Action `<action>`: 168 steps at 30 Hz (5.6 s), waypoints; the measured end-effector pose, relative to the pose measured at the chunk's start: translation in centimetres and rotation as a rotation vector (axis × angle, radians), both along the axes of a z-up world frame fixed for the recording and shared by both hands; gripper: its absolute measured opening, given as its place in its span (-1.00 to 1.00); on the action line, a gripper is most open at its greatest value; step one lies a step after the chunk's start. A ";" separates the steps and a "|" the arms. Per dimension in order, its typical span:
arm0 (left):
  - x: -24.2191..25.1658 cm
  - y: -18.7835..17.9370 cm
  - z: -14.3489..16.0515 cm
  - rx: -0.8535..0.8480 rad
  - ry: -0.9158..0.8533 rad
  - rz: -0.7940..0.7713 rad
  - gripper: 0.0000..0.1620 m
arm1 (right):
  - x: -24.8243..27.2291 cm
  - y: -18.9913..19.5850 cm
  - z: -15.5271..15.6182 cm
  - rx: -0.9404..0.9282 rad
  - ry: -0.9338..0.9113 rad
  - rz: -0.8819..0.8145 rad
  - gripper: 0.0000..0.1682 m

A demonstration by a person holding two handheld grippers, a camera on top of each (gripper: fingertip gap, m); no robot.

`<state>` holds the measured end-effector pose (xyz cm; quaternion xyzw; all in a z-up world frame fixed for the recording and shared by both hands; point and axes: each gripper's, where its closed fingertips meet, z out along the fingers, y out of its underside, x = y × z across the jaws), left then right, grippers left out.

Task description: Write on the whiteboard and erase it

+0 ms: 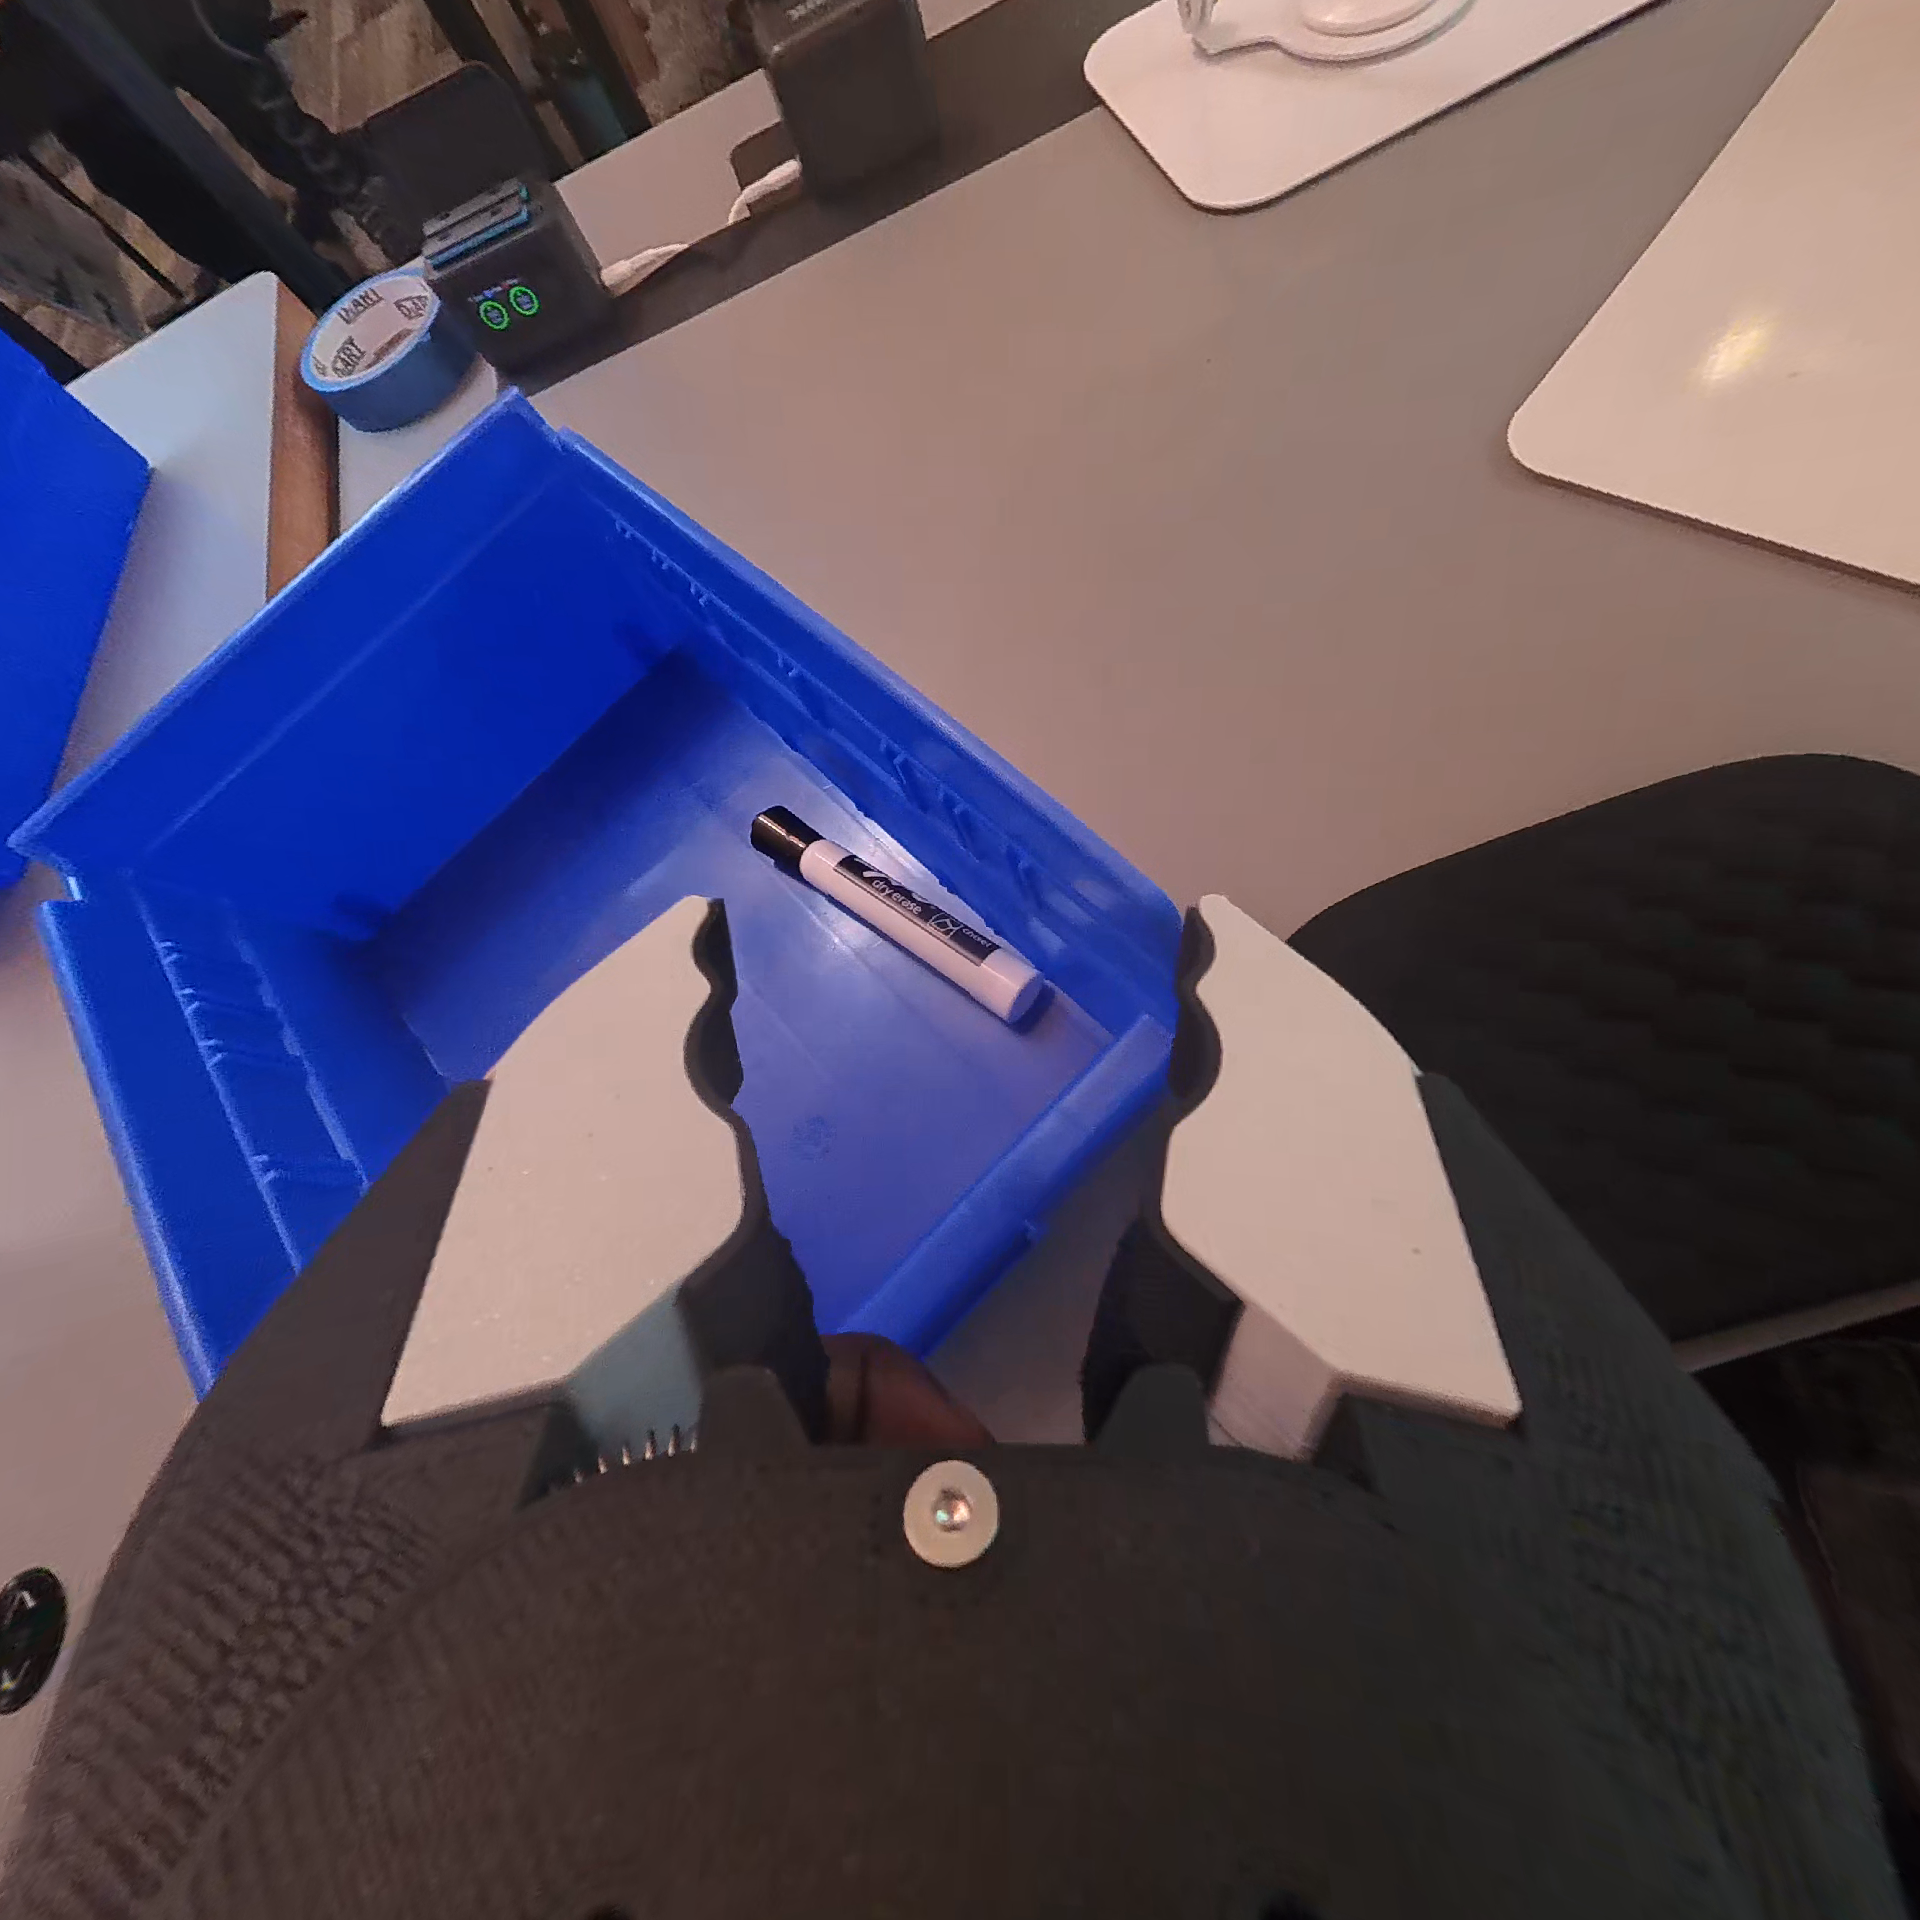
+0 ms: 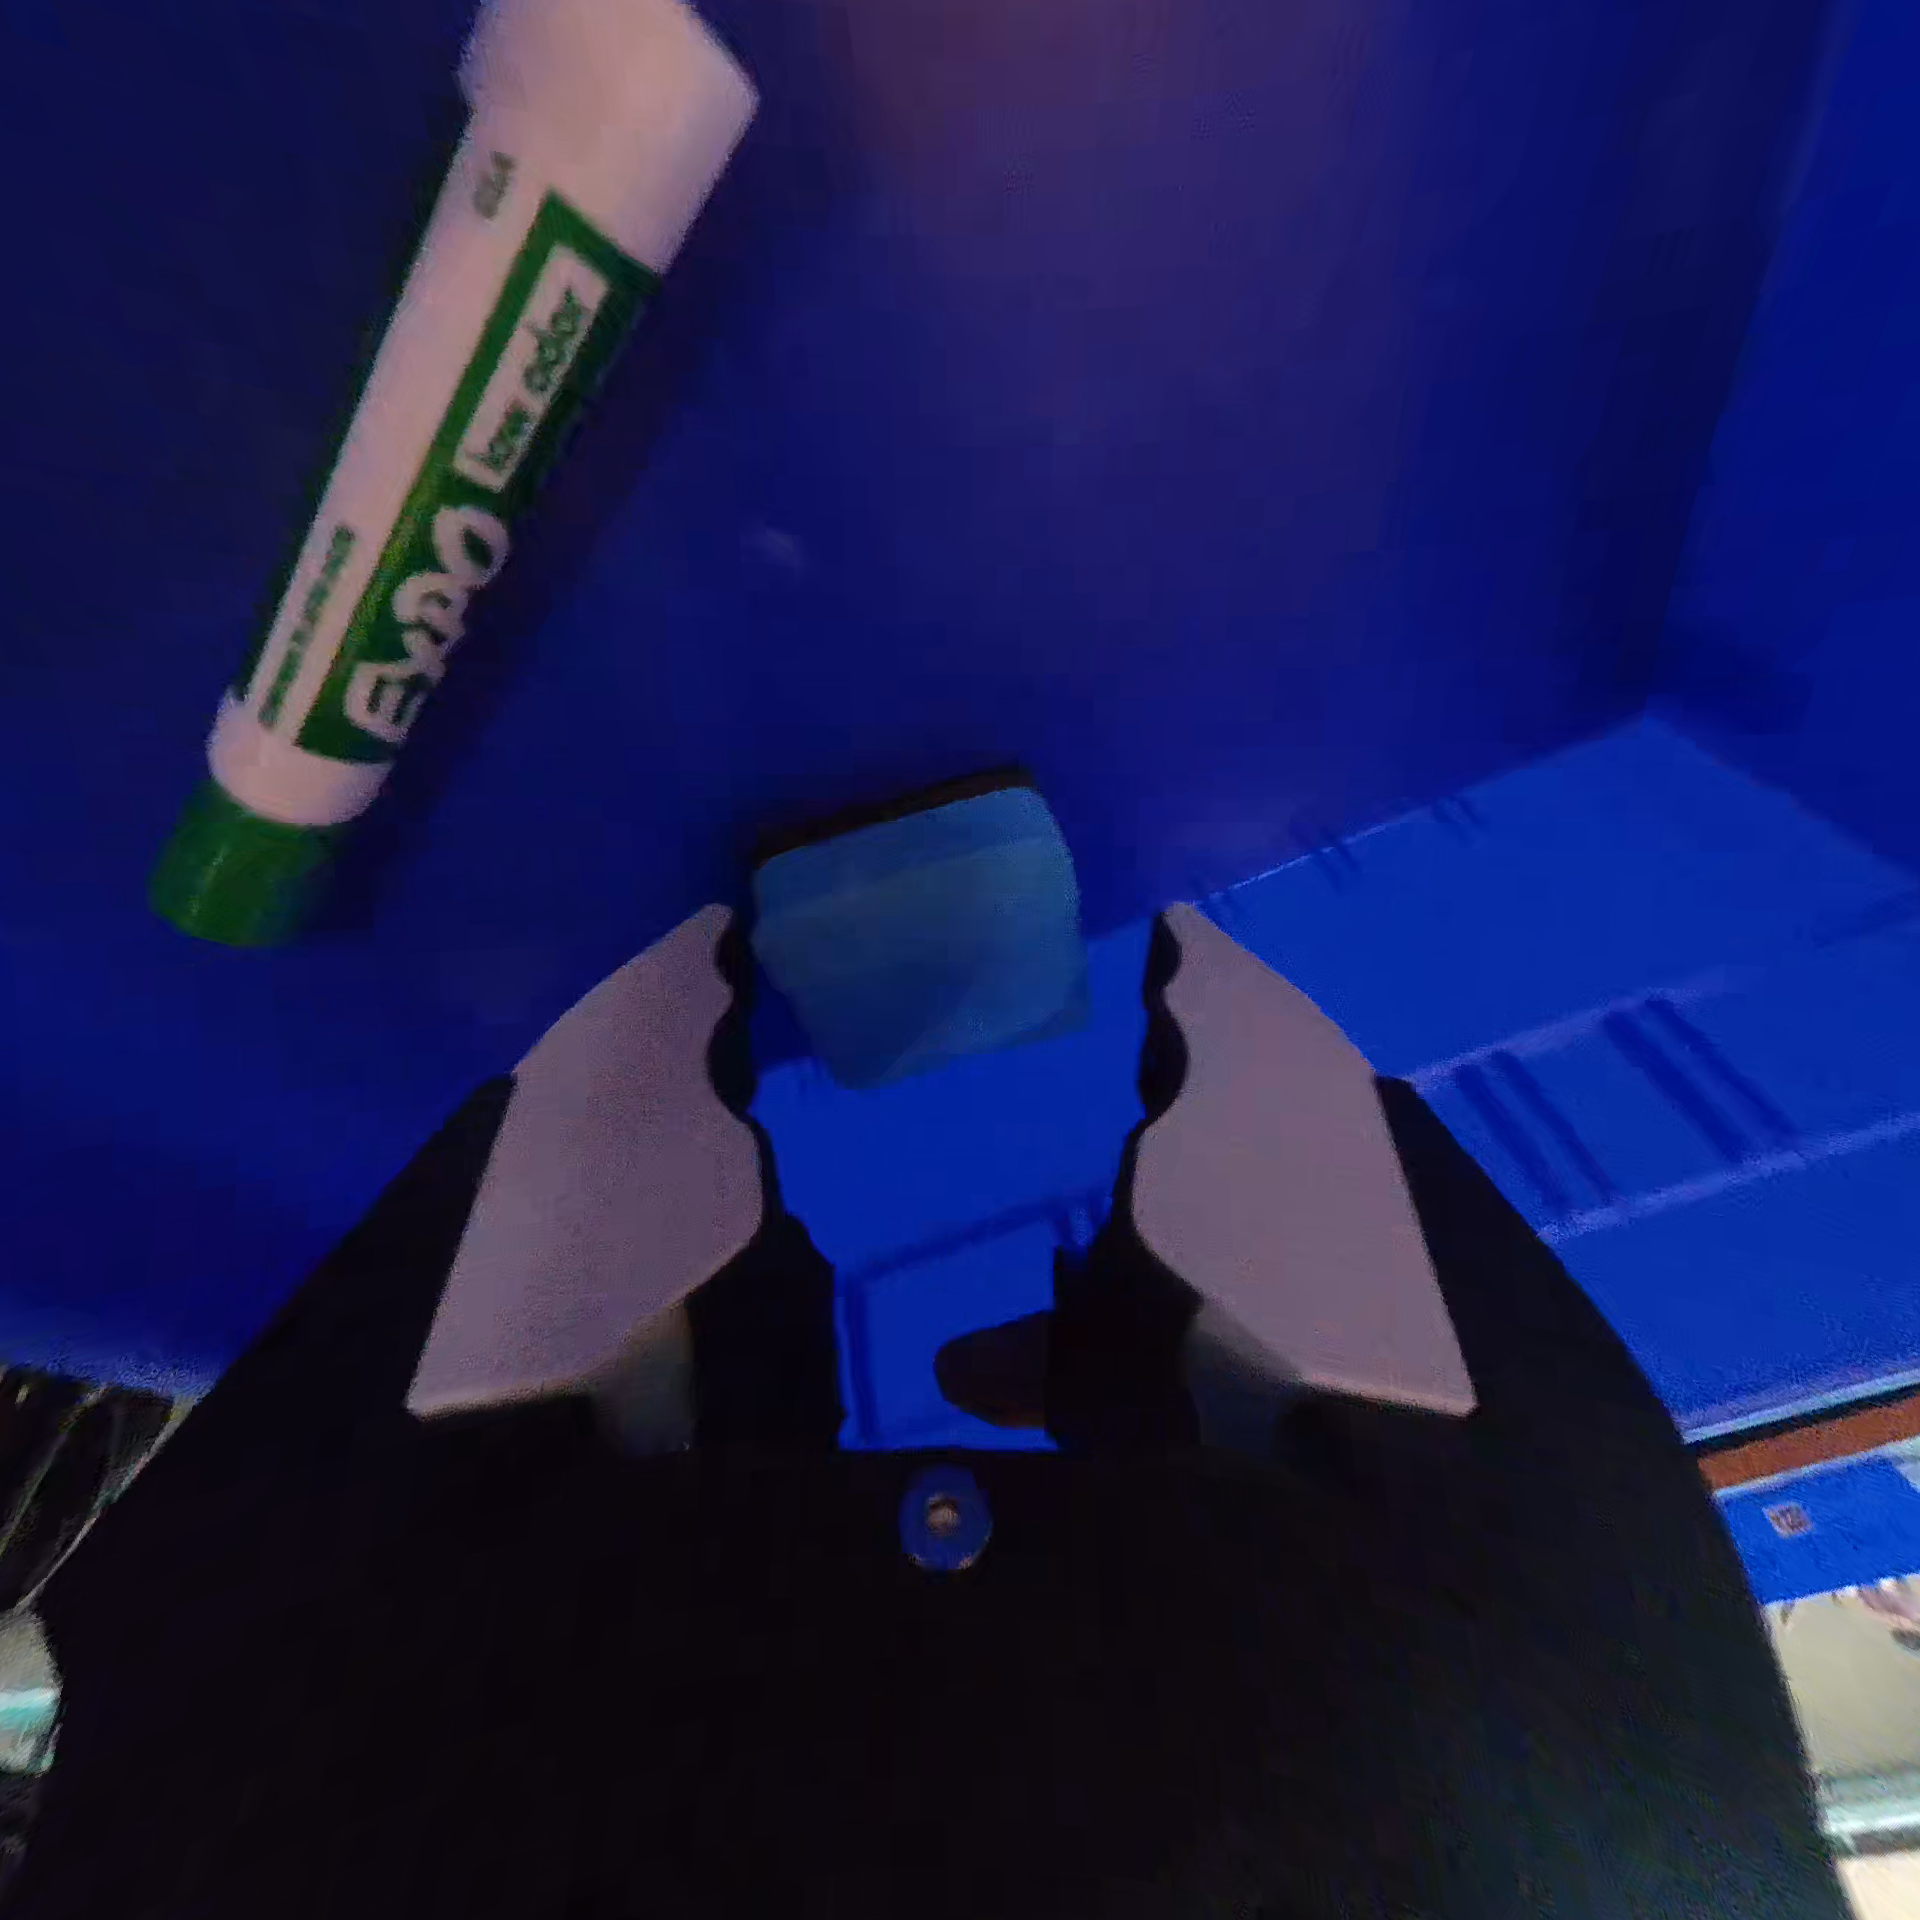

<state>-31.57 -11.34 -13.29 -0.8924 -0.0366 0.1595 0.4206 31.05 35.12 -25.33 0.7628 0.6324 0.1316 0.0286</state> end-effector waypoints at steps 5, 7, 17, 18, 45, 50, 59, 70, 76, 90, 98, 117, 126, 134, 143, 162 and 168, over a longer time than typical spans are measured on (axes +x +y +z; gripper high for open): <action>-0.6 -0.4 -0.6 -0.023 -0.020 0.003 0.01 | -2.0 1.0 4.8 0.182 0.037 0.033 -0.32; -1.3 -0.5 -0.1 -0.002 -0.049 0.003 -0.01 | -7.2 -0.3 10.1 0.311 0.209 0.081 -0.32; -7.3 0.1 -3.8 -0.145 -0.220 0.159 -0.02 | -41.0 -15.3 12.9 0.115 0.663 0.648 -0.32; -7.8 0.1 -4.4 -0.178 -0.226 0.175 -0.02 | -43.5 -14.7 11.3 0.117 0.633 0.662 -0.32; -8.4 2.6 -4.9 -0.111 -0.137 0.211 -0.77 | -49.4 -20.4 13.1 -0.154 1.166 0.532 0.14; 0.2 8.2 12.5 0.914 -0.337 -0.157 -0.79 | -48.0 -29.4 18.7 -0.191 1.642 0.612 0.08; 16.6 13.1 18.4 1.512 -1.094 -0.673 -0.78 | -43.9 -33.8 26.7 -0.600 2.357 0.229 -0.28; 20.5 16.6 12.1 0.961 -0.580 -0.813 -0.24 | -38.2 -29.0 25.4 -0.349 2.116 0.365 -0.77; 20.7 18.0 5.5 0.406 0.381 -0.908 -0.18 | -36.1 -27.4 21.2 -0.255 1.652 0.430 -0.76; 27.5 19.2 3.9 0.416 0.011 -1.161 -0.79 | -38.4 -29.4 22.1 -0.241 1.994 0.559 -0.61; 29.1 15.2 3.8 0.327 -0.480 -1.413 -0.80 | -36.6 -32.5 22.8 -0.181 1.993 0.650 -0.82; 17.1 20.6 -11.3 -0.154 -0.349 -0.803 -0.80 | -44.2 -21.6 7.8 -0.156 1.428 0.224 -0.83; 17.6 20.5 -11.5 -0.156 -0.354 -0.825 -0.80 | -45.8 -23.7 6.1 -0.175 1.373 0.265 -0.83; 17.6 20.4 -11.5 -0.155 -0.343 -0.828 -0.80 | -42.8 -23.2 5.6 -0.123 1.272 0.258 -0.84; 17.6 20.5 -11.5 -0.147 -0.330 -0.832 -0.80 | -46.2 -24.4 6.5 -0.172 1.376 0.301 -0.84; 17.6 20.6 -11.6 -0.144 -0.316 -0.836 -0.80 | -42.0 -21.4 5.8 -0.057 1.304 0.214 -0.84; 17.6 20.6 -11.6 -0.144 -0.315 -0.837 -0.80 | -40.1 -18.1 5.8 0.052 1.293 0.154 -0.84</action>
